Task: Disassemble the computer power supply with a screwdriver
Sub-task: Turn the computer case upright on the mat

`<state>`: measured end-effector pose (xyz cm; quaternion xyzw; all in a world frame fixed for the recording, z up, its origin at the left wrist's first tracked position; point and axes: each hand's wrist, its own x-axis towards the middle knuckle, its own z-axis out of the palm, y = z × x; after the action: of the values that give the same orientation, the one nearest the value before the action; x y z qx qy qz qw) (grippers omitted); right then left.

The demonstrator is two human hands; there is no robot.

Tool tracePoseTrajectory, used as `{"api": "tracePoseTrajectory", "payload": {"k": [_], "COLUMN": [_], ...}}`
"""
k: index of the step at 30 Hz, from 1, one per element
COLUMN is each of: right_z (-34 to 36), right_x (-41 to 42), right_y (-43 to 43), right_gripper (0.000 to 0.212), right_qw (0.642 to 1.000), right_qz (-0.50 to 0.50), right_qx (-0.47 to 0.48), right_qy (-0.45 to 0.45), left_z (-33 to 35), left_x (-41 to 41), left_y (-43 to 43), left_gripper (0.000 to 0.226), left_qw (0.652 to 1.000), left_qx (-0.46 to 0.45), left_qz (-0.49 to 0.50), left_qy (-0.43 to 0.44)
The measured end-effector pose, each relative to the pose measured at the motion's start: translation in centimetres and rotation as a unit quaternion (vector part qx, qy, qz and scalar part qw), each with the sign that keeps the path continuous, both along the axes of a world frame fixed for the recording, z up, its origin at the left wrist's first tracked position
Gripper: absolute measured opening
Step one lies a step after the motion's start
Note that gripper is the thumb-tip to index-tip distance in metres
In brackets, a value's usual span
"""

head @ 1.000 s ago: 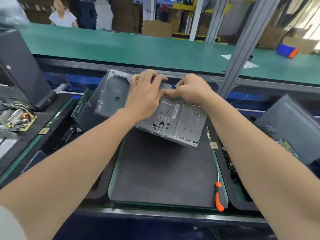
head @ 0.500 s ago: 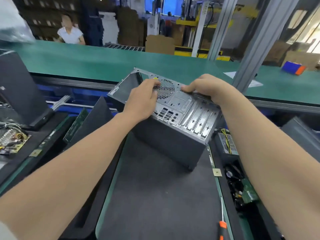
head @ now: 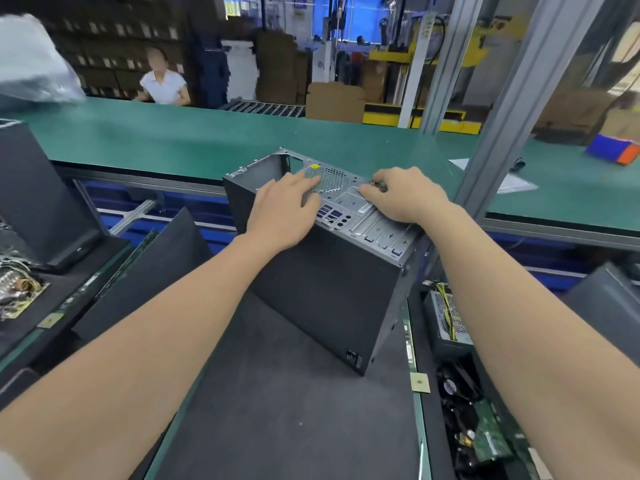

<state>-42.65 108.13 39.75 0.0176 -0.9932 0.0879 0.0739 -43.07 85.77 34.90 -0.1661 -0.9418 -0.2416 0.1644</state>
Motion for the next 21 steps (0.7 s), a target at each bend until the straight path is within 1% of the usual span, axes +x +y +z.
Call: {"api": "tracePoseTrajectory", "payload": {"k": [3,5,7,8,10,11,12,14,17,21], "right_z": [-0.6,-0.8,-0.9,-0.9,-1.2,-1.5,-1.8,-2.3,-2.1,-1.7], "right_x": [-0.1,0.0,0.1,0.3,0.6,0.9,1.1,1.6,2.6,5.0], "right_y": [1.5,2.4,3.3,3.9,5.0,5.5,5.9,6.3,5.8,4.4], "right_gripper": [0.058,0.062,0.069,0.074,0.084,0.087,0.087,0.084,0.084,0.074], "right_qw": [1.0,1.0,0.998,0.997,0.994,0.993,0.993,0.993,0.994,0.994], "right_qz": [-0.016,-0.025,-0.03,-0.033,-0.053,-0.065,-0.074,-0.077,-0.076,-0.077], "right_qx": [0.008,-0.008,-0.046,-0.066,-0.092,-0.095,-0.092,-0.077,-0.068,-0.082], "right_qy": [-0.002,-0.015,-0.026,-0.028,-0.019,-0.008,0.007,0.036,0.043,-0.001], "left_z": [-0.3,-0.5,-0.5,-0.4,-0.3,-0.4,-0.5,-0.9,-1.0,0.2], "left_x": [-0.2,0.2,1.1,1.6,2.6,3.0,3.2,3.4,3.0,1.2], "left_y": [1.0,1.9,3.3,4.0,5.2,5.7,6.1,6.5,6.0,4.0], "left_gripper": [0.05,0.049,0.049,0.053,0.075,0.085,0.091,0.09,0.09,0.104], "left_qw": [1.0,0.998,0.988,0.976,0.938,0.916,0.898,0.881,0.883,0.882], "left_qx": [-0.018,0.0,0.062,0.109,0.227,0.289,0.343,0.402,0.414,0.408], "left_qz": [0.017,0.049,0.113,0.154,0.207,0.205,0.19,0.167,0.156,0.093], "left_qy": [-0.009,-0.036,-0.083,-0.107,-0.163,-0.189,-0.201,-0.188,-0.156,-0.218]}}
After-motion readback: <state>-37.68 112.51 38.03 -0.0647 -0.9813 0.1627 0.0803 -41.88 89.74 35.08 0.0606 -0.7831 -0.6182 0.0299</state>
